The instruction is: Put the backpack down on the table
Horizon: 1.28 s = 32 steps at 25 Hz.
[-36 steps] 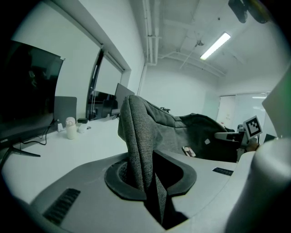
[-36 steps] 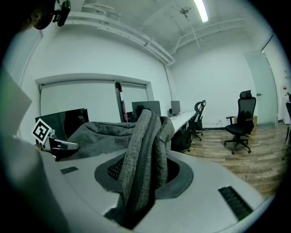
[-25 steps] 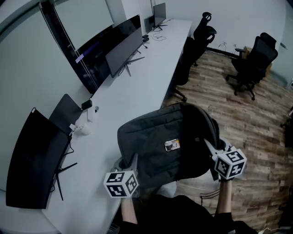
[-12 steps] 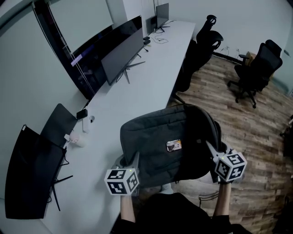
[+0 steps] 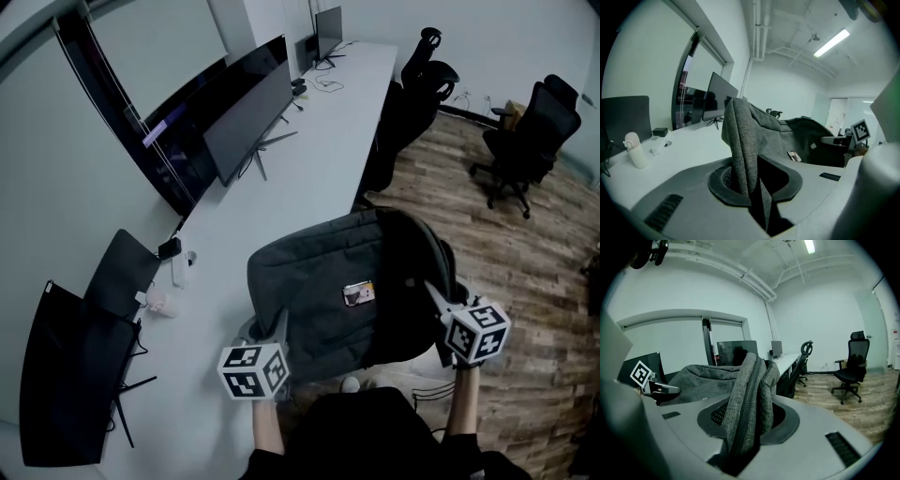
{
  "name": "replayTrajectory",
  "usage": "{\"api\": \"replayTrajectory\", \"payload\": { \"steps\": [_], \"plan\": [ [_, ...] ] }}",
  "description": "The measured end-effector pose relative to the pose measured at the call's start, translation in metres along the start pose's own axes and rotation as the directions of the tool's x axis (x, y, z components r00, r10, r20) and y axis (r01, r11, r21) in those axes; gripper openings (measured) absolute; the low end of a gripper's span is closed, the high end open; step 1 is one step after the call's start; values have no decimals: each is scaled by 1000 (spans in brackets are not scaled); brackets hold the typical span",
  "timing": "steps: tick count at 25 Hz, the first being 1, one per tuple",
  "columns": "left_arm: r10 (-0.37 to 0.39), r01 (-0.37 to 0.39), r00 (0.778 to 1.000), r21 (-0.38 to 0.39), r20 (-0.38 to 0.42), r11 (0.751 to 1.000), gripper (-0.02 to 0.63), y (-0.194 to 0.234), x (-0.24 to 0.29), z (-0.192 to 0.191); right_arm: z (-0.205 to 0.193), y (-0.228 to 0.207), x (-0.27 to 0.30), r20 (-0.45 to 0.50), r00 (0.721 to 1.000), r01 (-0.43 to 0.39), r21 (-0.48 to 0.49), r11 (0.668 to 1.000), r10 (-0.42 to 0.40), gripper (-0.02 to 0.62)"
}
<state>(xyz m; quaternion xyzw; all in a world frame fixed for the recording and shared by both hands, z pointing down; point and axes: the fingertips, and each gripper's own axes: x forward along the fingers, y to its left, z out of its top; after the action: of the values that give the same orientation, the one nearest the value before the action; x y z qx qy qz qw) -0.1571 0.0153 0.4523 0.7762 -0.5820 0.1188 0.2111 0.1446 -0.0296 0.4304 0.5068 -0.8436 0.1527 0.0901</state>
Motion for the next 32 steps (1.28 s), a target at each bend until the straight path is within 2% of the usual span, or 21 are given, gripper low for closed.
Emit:
{"api": "replayTrajectory", "payload": {
  "steps": [8, 16, 32],
  "plan": [
    [18, -18, 1000, -2, -3, 1000, 69, 8, 11, 9, 13, -1, 20, 2, 1000, -8, 16, 1000, 8, 114],
    [45, -45, 999, -17, -27, 999, 69, 13, 44, 20, 15, -29, 59, -39, 999, -37, 8, 999, 37, 114],
    [146, -146, 989, -93, -1, 985, 69, 13, 138, 81, 86, -103, 172, -68, 985, -163, -52, 985, 160, 114]
  ]
}}
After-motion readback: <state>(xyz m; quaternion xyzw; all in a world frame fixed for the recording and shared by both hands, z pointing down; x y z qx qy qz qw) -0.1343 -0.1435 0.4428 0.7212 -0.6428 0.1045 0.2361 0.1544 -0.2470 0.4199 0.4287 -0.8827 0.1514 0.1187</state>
